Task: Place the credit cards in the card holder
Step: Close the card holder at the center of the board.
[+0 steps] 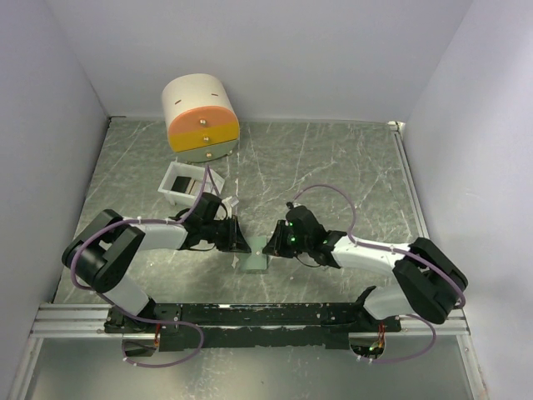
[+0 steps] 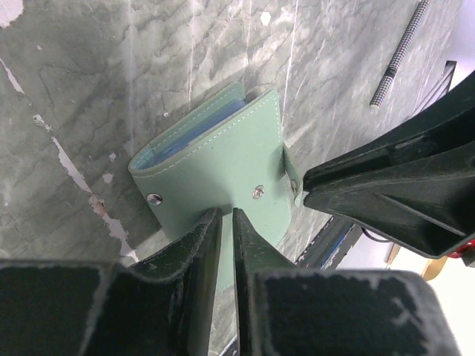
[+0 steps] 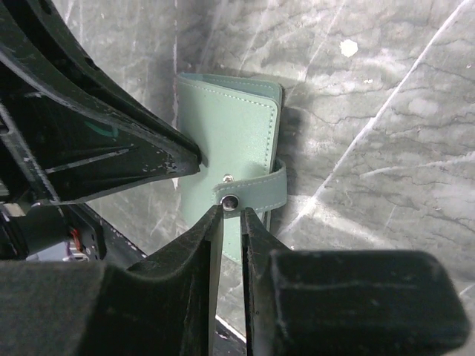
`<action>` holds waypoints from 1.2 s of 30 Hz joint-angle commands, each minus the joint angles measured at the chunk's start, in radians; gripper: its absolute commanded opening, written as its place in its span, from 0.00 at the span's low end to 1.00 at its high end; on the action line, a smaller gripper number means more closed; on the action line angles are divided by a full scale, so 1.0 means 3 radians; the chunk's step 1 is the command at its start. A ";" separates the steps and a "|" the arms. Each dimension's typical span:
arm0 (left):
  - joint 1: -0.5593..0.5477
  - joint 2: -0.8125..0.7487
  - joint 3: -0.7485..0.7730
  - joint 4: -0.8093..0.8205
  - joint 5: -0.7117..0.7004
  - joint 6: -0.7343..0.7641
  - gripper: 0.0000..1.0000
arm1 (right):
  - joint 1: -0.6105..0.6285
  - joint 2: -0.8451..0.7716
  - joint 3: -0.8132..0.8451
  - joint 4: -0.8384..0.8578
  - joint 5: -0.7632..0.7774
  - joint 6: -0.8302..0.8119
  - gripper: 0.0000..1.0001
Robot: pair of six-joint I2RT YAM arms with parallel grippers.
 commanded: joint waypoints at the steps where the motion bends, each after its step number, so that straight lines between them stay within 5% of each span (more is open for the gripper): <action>1: -0.0037 0.0021 -0.0071 -0.0116 -0.0117 0.0100 0.25 | -0.0074 -0.0184 0.0017 -0.0076 0.0029 -0.0041 0.16; 36: -0.0050 -0.0036 -0.0185 0.0024 -0.0064 -0.0020 0.24 | -0.0199 0.0310 0.0024 0.0372 -0.0392 -0.0129 0.18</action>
